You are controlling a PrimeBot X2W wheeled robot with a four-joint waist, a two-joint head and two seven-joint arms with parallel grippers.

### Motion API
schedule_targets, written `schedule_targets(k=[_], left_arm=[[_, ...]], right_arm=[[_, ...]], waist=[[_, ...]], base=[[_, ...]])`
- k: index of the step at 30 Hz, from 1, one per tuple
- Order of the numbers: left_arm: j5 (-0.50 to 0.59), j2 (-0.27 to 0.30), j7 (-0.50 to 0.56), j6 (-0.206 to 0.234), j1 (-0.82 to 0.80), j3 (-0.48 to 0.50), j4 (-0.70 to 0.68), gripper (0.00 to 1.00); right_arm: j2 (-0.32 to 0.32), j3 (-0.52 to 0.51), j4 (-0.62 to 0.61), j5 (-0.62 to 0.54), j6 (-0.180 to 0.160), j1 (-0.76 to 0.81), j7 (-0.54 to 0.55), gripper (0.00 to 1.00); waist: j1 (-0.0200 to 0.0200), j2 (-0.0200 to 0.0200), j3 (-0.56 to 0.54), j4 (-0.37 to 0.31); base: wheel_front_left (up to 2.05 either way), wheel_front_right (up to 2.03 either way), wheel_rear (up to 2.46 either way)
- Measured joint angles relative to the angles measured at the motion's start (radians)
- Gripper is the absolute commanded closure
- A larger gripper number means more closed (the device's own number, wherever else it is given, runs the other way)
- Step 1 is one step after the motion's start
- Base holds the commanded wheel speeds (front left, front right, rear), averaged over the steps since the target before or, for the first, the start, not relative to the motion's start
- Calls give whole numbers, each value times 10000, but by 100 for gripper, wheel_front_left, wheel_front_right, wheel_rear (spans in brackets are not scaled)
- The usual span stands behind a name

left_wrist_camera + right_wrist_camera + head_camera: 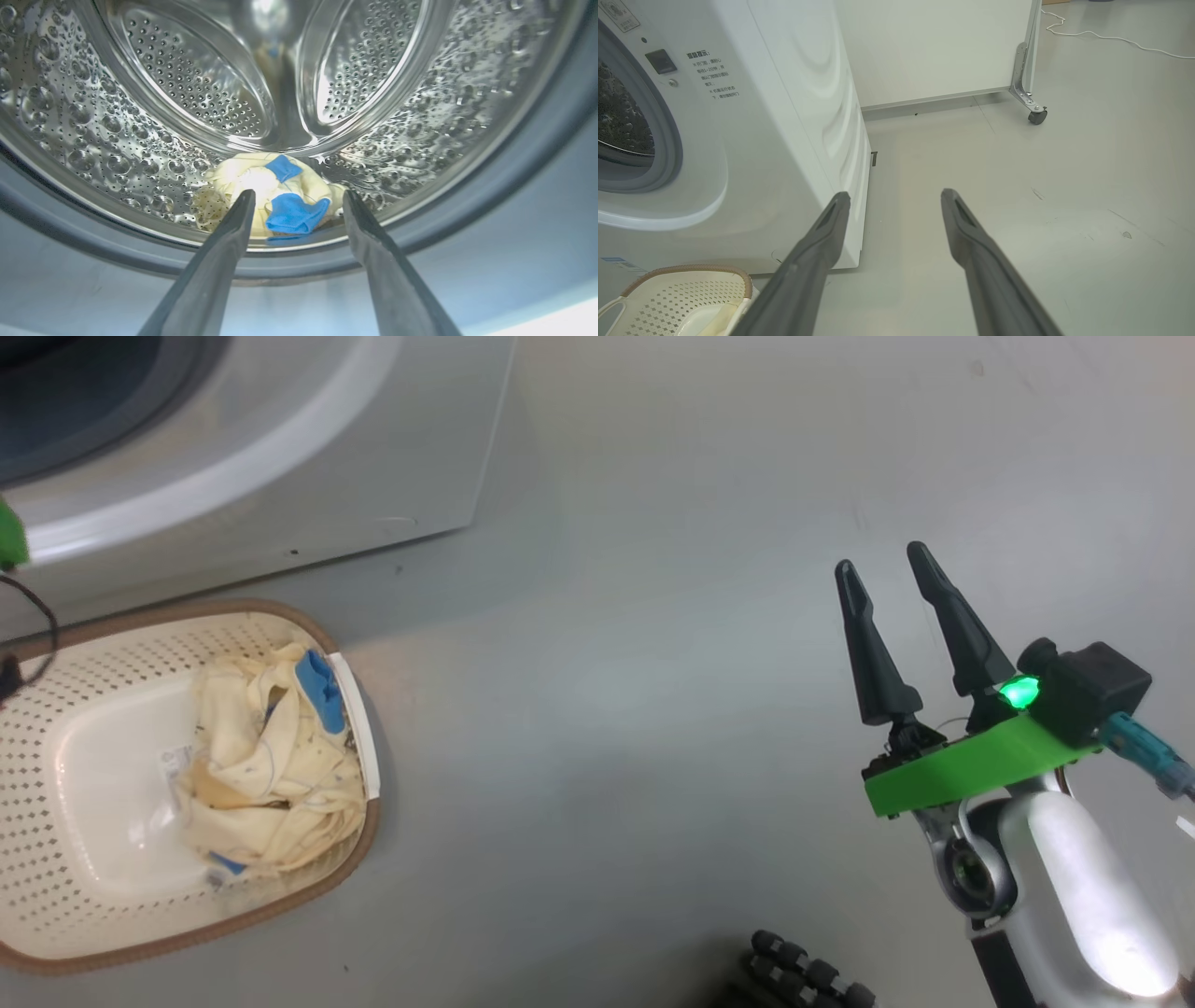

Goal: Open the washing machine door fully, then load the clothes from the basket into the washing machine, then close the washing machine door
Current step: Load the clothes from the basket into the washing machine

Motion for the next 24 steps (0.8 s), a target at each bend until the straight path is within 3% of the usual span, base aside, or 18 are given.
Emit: schedule_targets(k=[15, 24], left_arm=[[19, -1390, -2474, 59, 5419, -639, -2587, 0], [73, -2050, -3158, 59, 7004, -1175, -3181, 0]], right_arm=[[-349, -658, 201, -780, 0, 1265, 280, 0], [-454, -909, -186, -1172, 0, 2095, 903, 0]], waist=[[0, 0, -2545, 900], [-1, 0, -3884, 1377]], base=[[0, 0, 0], [0, 0, 0]])
